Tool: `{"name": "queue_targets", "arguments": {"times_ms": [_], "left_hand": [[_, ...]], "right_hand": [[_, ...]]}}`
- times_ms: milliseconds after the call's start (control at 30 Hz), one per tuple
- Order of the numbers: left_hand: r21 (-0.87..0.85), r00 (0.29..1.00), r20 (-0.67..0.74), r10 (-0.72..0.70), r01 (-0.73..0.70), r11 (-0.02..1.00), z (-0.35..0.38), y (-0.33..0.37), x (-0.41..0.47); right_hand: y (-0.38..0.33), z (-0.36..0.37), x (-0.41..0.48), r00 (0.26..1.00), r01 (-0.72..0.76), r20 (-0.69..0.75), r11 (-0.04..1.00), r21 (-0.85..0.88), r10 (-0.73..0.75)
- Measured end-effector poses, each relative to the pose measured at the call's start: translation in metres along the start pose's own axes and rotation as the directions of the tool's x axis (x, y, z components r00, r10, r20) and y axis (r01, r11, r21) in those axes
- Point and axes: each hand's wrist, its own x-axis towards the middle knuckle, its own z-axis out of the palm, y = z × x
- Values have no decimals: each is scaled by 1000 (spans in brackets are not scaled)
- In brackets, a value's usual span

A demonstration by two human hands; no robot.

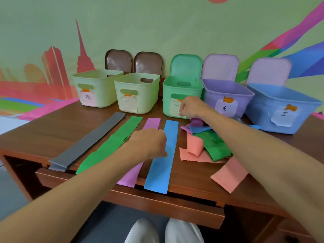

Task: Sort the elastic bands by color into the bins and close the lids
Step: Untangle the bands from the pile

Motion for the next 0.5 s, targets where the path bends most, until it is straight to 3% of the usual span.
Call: {"name": "queue_targets", "arguments": {"times_ms": [100,233,400,500], "left_hand": [[-145,993,-66,94,-103,984,-3,7,5],[-343,960,-178,215,-266,901,0,33,7],[-505,929,-173,328,-370,780,9,73,20],[-611,919,-239,315,-394,686,10,99,32]], "right_hand": [[17,-23,-28,994,57,95,998,-23,-55],[57,-45,-69,996,72,49,997,-39,-70],[119,-67,-115,999,30,-45,984,173,-22],[154,-70,-133,993,6,-116,947,322,34]]}}
